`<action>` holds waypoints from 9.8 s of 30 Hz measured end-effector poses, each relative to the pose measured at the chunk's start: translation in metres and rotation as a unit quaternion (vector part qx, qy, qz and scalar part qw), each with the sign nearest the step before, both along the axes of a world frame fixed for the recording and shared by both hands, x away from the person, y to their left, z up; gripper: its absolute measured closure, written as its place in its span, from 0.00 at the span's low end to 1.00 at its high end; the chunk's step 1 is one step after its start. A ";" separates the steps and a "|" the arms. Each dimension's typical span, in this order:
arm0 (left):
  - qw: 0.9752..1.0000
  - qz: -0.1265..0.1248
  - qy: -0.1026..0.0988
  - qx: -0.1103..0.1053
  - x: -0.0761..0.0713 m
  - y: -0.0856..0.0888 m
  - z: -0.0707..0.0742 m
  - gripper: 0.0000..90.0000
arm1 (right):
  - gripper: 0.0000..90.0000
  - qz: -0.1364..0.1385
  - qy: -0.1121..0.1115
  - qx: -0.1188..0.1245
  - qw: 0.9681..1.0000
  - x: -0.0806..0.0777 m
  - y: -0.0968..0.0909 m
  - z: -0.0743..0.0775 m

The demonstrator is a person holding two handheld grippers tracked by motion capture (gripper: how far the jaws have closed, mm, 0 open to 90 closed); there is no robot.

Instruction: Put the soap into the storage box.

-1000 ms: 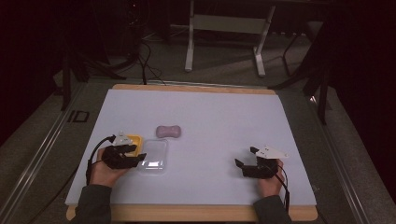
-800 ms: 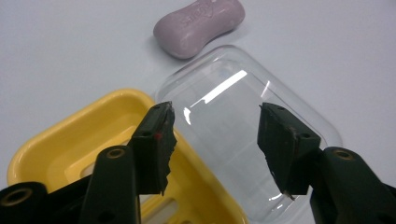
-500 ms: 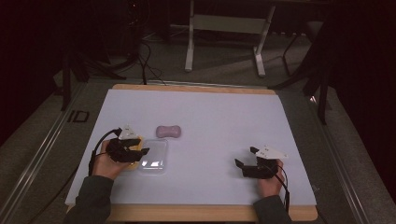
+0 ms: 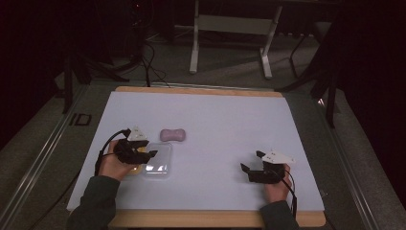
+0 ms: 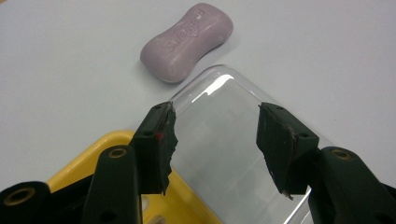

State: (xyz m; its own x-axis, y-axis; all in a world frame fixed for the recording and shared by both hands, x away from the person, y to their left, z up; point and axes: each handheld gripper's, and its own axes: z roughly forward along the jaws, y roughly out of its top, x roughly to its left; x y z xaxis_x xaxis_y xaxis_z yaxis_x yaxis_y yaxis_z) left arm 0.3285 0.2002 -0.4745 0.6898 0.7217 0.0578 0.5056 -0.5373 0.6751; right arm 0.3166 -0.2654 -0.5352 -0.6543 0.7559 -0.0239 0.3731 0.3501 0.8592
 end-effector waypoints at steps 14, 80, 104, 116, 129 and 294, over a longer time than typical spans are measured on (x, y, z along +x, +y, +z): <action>1.000 -0.023 0.004 0.013 0.013 -0.011 0.001 0.52 | 0.17 0.001 0.000 0.001 1.000 0.000 0.000 0.000; 0.993 -0.092 0.048 0.050 0.087 -0.039 0.005 0.38 | 0.17 0.005 0.002 -0.006 1.000 0.000 0.002 0.000; 0.991 -0.086 0.076 0.065 0.119 -0.054 -0.019 0.24 | 0.17 0.007 -0.001 -0.004 1.000 -0.001 0.001 0.000; 0.990 -0.091 0.087 0.065 0.124 -0.060 -0.027 0.23 | 0.17 0.008 0.000 -0.004 1.000 -0.001 0.001 0.000; 0.988 -0.094 0.090 0.083 0.128 -0.072 -0.031 0.33 | 0.18 0.010 0.001 -0.004 1.000 -0.001 0.002 0.000; 0.962 0.045 0.212 0.164 0.099 -0.035 0.038 0.55 | 0.18 0.013 0.002 -0.011 1.000 -0.001 0.003 0.000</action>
State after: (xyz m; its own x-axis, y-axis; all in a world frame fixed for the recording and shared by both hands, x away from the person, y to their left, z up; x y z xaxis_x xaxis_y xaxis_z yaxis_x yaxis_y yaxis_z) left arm 0.4277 0.1648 -0.4368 0.6373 0.7703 0.0196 0.7526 -0.6277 0.1992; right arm 0.3159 -0.2625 -0.5353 -0.6736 0.7381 -0.0367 0.3677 0.3778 0.8497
